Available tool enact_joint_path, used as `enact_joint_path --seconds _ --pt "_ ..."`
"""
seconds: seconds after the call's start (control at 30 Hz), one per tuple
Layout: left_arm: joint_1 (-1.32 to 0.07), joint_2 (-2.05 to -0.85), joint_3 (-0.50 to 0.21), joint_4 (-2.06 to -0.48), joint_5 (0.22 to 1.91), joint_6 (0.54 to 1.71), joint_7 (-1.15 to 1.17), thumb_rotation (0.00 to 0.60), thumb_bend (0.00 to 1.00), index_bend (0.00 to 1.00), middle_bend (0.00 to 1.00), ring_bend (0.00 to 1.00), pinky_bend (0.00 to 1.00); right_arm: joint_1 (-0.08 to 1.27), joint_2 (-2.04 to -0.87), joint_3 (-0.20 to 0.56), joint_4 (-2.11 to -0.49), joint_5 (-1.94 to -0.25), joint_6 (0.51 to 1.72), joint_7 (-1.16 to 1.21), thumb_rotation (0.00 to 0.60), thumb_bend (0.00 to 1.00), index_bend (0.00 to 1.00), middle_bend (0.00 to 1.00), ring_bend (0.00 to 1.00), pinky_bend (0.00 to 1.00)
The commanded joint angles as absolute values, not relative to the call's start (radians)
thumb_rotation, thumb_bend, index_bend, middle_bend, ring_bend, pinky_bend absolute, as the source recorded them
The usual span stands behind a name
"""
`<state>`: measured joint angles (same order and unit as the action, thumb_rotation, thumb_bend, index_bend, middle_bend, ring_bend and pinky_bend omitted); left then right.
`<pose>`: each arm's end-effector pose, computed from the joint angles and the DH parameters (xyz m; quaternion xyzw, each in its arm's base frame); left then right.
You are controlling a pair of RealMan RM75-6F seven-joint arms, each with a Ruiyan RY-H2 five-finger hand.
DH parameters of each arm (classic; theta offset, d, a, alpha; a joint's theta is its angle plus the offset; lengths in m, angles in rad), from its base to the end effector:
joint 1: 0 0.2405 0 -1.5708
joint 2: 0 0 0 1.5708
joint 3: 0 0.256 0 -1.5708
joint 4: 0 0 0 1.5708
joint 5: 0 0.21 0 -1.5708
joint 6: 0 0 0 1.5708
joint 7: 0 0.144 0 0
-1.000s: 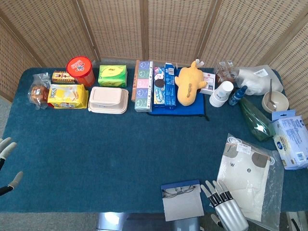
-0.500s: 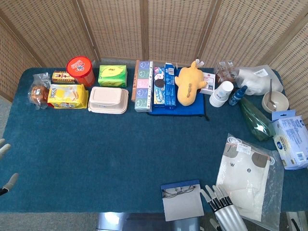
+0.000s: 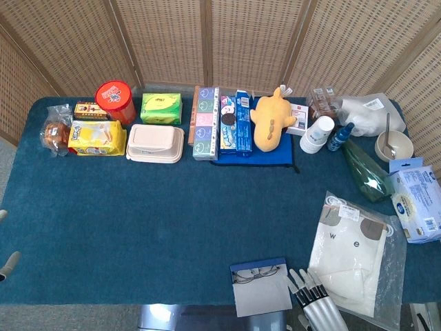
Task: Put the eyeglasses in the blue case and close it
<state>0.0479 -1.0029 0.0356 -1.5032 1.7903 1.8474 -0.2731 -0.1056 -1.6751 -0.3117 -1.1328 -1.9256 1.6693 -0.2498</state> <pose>-0.3012 0.1147 0.2190 -0.6055 -0.3159 -0.4988 0.5337 -0.2740 -0.0384 -0.0190 0.7409 -0.3197 0.3901 0.4435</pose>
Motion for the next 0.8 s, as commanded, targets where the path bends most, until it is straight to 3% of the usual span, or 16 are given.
enact_joint_path --seconds 0.03,0.4,0.8 --pt "0.053 -1.001 0.035 -1.497 1.789 1.858 -0.281 0.6 0.31 0.05 0.06 0.0 0.0 -0.113 -1.712 -0.307 -1.078 -1.942 1.682 -0.212 0.6 0.18 0.0 0.0 0.0 0.0" --pt "0.072 -1.001 0.03 -1.467 1.779 1.898 -0.316 0.6 0.31 0.05 0.06 0.0 0.0 -0.103 -1.812 -0.295 -0.957 -1.983 1.7 -0.135 0.6 0.18 0.0 0.0 0.0 0.0" --pt "0.08 -1.006 0.026 -1.453 1.769 1.907 -0.333 0.6 0.31 0.05 0.06 0.0 0.0 -0.08 -1.84 -0.273 -0.977 -2.003 1.718 -0.147 0.6 0.17 0.0 0.0 0.0 0.0"
